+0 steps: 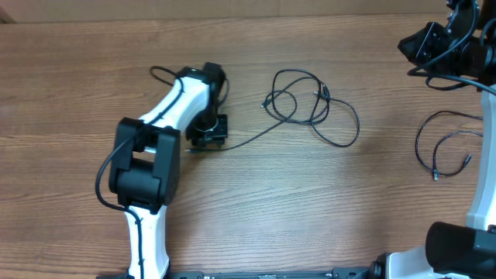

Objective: Untangle cables

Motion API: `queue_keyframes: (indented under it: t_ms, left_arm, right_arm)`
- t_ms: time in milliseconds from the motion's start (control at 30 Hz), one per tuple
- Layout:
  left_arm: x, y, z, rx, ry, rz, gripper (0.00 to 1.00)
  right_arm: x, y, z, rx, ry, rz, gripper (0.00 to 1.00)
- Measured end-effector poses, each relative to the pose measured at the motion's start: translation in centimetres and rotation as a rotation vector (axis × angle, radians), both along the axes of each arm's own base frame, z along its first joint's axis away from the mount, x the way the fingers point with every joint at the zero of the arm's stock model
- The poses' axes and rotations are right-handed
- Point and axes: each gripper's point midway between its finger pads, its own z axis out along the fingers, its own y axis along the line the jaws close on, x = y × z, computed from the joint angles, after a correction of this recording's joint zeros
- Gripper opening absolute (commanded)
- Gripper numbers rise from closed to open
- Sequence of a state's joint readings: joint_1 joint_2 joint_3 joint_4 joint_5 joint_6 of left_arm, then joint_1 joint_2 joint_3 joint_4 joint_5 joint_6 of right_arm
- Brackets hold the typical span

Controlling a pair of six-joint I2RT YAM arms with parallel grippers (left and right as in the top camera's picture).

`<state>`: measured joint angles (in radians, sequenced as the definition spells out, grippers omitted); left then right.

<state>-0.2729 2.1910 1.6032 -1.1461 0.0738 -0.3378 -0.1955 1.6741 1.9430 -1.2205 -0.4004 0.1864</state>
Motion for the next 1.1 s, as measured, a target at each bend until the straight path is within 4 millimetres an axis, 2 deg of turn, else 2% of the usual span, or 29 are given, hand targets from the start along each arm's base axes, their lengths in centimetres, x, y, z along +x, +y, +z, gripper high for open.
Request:
queue_keyframes:
  t_ms: [200,367,433,533,633,867,1100]
  left_arm:
    - [-0.5,1.6,0.2,0.043,0.019,0.052,0.4]
    - [0.9,0.5,1.7,0.002,-0.074,0.069,0.41]
    - [1.4,-0.3,2.3,-0.041,-0.097,0.077,0.41]
    - [1.4,-1.2,2.5,-0.089,-0.095,0.093,0.42]
    - [1.3,-1.5,2.6,-0.106,-0.086,0.098,0.45]
    - [0.8,-2.9,2.7,-0.134,-0.075,0.074,0.46]
    - [-0.2,-5.2,2.6,-0.135,-0.074,-0.01,0.47]
  right_arm:
    - [0.0,-0.3,-1.9,0.002,0.072,-0.018,0.14]
    - [0.8,0.1,-4.0,0.0,0.131,-0.017,0.22]
    - [0.8,1.2,-4.9,0.0,0.164,0.009,0.24]
    - [1.3,3.9,-6.6,-0.01,0.206,0.075,0.36]
    - [1.5,6.1,-8.4,-0.025,0.252,0.121,0.39]
    - [2.1,10.2,-14.2,-0.093,0.382,0.207,0.4]
    - [2.2,12.1,-20.7,-0.138,0.523,0.248,0.39]
